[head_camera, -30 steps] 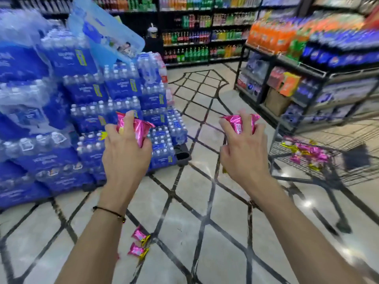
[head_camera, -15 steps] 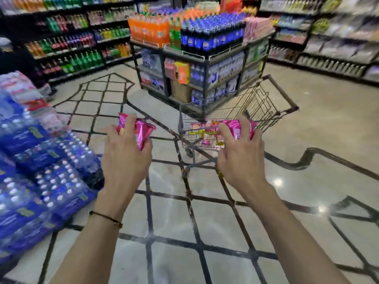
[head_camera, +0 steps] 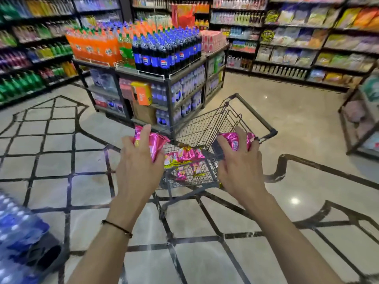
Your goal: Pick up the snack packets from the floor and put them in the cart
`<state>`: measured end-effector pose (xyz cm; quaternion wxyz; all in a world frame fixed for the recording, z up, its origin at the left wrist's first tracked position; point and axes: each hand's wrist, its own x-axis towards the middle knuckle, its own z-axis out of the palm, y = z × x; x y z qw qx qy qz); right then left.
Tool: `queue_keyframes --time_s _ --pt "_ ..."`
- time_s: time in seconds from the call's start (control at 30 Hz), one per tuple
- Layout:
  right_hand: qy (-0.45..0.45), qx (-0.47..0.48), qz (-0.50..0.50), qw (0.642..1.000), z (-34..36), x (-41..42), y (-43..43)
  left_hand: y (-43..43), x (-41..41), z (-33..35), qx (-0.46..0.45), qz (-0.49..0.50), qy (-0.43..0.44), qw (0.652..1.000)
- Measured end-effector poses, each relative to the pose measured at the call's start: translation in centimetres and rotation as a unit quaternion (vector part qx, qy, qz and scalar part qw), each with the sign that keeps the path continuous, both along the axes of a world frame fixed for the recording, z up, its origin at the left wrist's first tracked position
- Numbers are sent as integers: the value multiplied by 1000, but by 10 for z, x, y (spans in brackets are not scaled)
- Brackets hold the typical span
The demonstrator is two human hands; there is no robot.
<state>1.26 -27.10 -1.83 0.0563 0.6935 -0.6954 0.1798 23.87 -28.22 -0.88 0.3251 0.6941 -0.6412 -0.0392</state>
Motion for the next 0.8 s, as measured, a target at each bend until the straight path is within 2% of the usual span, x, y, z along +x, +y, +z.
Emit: queue_keyframes --time_s 0.27,0.63,0.8 --pt "-10 40 -3 999 -25 -21 -143 -152 -30 -22 45 -10 2 999" --pt "-20 162 103 981 -116 -51 -381 -359 -70 -120 163 77 24 983" --pt "-43 222 144 963 -179 -50 -462 -422 -60 -186 239 121 58 962"
